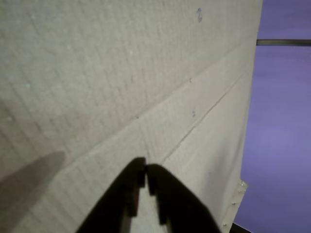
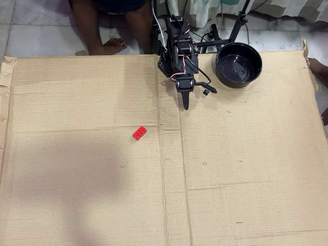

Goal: Grasp a lego block and put it in the bin.

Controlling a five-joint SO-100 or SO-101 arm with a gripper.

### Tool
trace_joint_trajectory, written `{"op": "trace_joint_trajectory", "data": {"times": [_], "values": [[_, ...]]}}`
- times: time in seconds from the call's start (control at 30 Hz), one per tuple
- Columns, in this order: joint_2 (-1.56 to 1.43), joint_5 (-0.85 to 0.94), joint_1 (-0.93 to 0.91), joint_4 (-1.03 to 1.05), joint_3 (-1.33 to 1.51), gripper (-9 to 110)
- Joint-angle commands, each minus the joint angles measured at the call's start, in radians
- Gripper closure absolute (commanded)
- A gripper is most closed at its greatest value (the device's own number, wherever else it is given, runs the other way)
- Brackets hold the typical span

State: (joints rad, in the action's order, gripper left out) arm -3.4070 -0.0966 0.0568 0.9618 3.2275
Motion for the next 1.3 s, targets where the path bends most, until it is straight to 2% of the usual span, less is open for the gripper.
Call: {"op": "trace_joint_trajectory", "data": {"times": [0.0, 1.27], "values": [[-0.017, 0.002, -0.005, 0.002, 0.014, 101], [-0.017, -0.012, -0.015, 0.002, 0.014, 101]]}}
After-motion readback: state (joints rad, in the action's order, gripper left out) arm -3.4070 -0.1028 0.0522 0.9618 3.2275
